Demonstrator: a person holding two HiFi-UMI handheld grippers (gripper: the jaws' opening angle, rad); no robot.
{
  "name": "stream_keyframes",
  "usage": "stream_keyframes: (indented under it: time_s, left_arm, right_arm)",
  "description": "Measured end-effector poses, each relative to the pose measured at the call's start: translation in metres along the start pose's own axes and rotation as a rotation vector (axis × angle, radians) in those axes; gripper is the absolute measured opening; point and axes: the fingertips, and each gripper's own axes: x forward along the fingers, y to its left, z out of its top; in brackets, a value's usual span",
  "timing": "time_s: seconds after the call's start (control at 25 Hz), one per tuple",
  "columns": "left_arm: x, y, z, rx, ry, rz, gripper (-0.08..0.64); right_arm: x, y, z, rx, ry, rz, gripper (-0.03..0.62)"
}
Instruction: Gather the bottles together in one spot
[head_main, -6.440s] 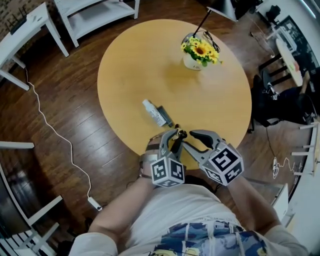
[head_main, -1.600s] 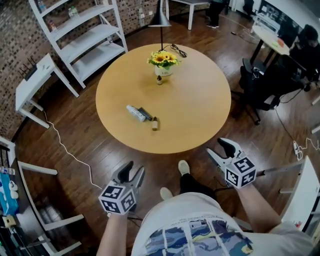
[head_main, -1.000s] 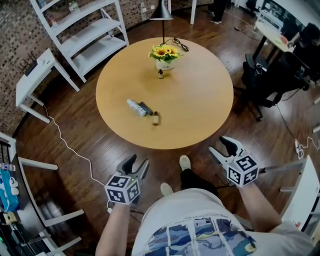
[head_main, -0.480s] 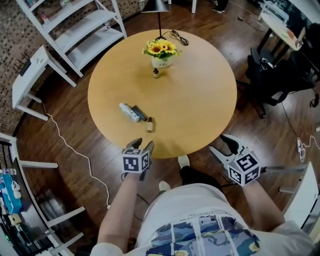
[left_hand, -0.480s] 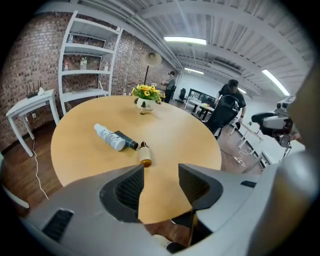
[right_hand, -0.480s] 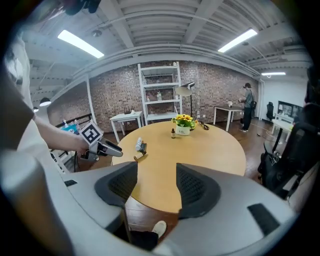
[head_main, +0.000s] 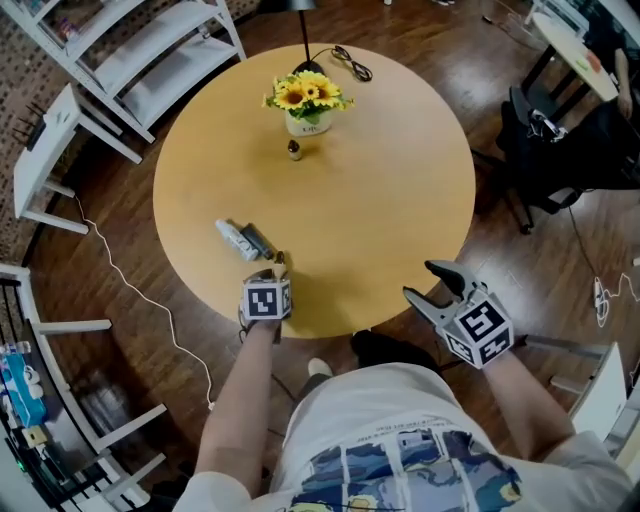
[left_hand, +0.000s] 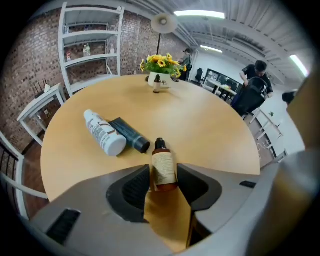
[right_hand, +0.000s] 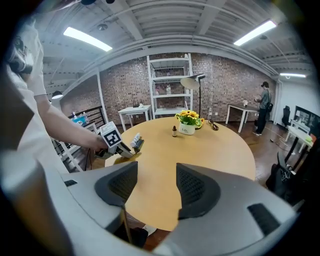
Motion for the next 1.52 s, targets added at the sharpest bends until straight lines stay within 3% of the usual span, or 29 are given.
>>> stream_keyframes:
  time_s: [0.16, 0.28, 0.4, 0.52, 0.72, 0.84, 1.0, 1.12, 1.24, 1.36, 1.52]
  left_arm:
    - [0.007, 0.002, 0.000, -0.016, 0.018, 0.012, 0.149]
    - [0.002, -0.007, 0.009, -0.064, -0.029, -0.041, 0.146]
    - [-0.017, -0.030, 0.034, -0.151, -0.160, -0.168, 0.146]
    - [-0.053, -0.072, 0.070, -0.201, -0.319, -0.354, 0.146]
    - [-0.119, -0.145, 0.118, -0.127, -0.513, -0.654, 0.146]
    - [-0.145, -0.171, 0.131, -0.075, -0.561, -0.755, 0.146]
    - [-0.167, -0.189, 0.134, -0.021, -0.595, -0.861, 0.146]
    - [-0.174, -0.192, 0.135, -0.010, -0.602, -0.918, 0.146]
    - [-0.175, -0.190, 0.135, -0.010, -0.604, -0.938, 0.147]
    - [-0.172, -0.183, 0.140, -0.019, -0.602, -0.920, 0.150]
    - [-0.160, -0.163, 0.148, -0.044, -0.603, -0.821, 0.156]
  right_arm:
    - [0.019, -0.015, 0.004, -0.010, 0.012, 0.056, 0.264]
    - [0.033, -0.020, 0.014, -0.018, -0.002, 0.112, 0.264]
    - [0.047, -0.022, 0.030, -0.015, -0.021, 0.175, 0.264]
    - [0.061, -0.020, 0.051, 0.046, -0.059, 0.277, 0.228]
    - [0.073, -0.005, 0.099, 0.165, -0.134, 0.488, 0.204]
    - [0.068, 0.012, 0.124, 0.214, -0.172, 0.653, 0.201]
    - [0.062, 0.034, 0.134, 0.215, -0.161, 0.811, 0.159]
    - [0.056, 0.045, 0.137, 0.226, -0.163, 0.903, 0.109]
    - [0.054, 0.047, 0.140, 0.222, -0.163, 0.929, 0.091]
    - [0.060, 0.042, 0.143, 0.214, -0.154, 0.914, 0.091]
    - [0.073, 0.023, 0.150, 0.143, -0.164, 0.820, 0.089]
